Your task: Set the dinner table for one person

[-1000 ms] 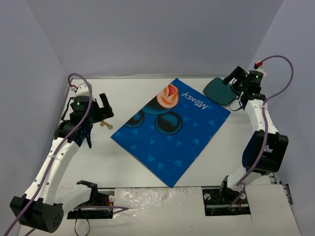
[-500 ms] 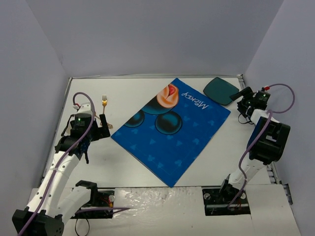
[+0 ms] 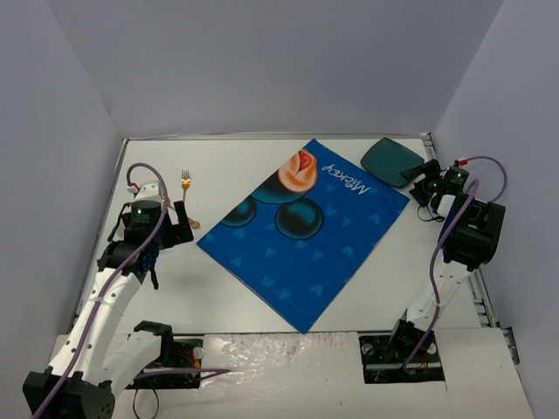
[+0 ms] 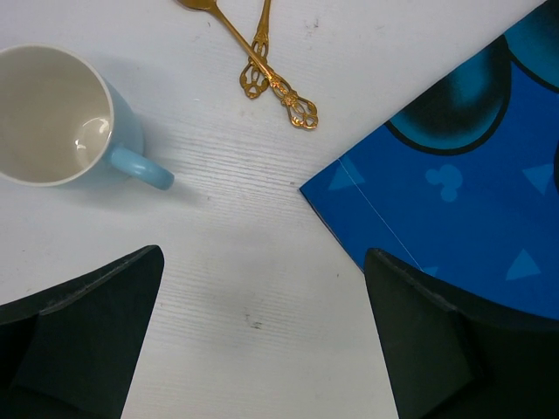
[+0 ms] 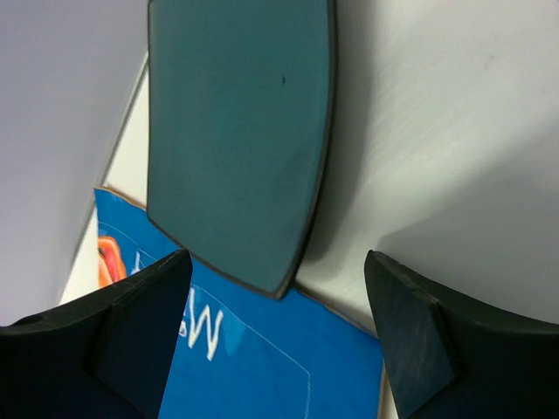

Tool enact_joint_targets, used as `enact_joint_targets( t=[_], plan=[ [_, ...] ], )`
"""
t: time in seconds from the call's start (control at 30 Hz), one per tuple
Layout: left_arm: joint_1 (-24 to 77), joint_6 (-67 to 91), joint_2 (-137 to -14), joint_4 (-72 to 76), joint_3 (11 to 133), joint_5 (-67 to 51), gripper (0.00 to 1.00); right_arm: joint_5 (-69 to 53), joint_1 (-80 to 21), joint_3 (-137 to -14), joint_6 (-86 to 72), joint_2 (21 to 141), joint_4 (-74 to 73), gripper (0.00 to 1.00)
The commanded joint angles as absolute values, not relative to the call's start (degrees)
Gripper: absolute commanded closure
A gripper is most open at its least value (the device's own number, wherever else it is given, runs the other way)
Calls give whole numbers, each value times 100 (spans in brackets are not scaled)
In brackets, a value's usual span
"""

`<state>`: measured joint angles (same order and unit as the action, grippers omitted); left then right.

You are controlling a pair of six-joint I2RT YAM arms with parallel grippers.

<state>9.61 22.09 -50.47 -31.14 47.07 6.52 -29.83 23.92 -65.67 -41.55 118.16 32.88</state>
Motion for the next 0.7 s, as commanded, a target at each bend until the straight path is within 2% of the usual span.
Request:
enact_joint_targets(
  t=[0.0, 0.13, 0.67],
  plan=[
    [903, 2127, -5093, -2828, 4810, 802, 3, -3406, 2399, -6901, -4395, 12041, 3844, 26],
    [888, 2121, -5130, -2827, 4811, 814, 3, -3594, 2399, -6923, -4547, 12301, 3900, 32],
    [879, 2118, -5203, -2839, 4816, 844, 3, -3838, 2399, -6999, -4916, 12867, 4225, 37]
  ],
)
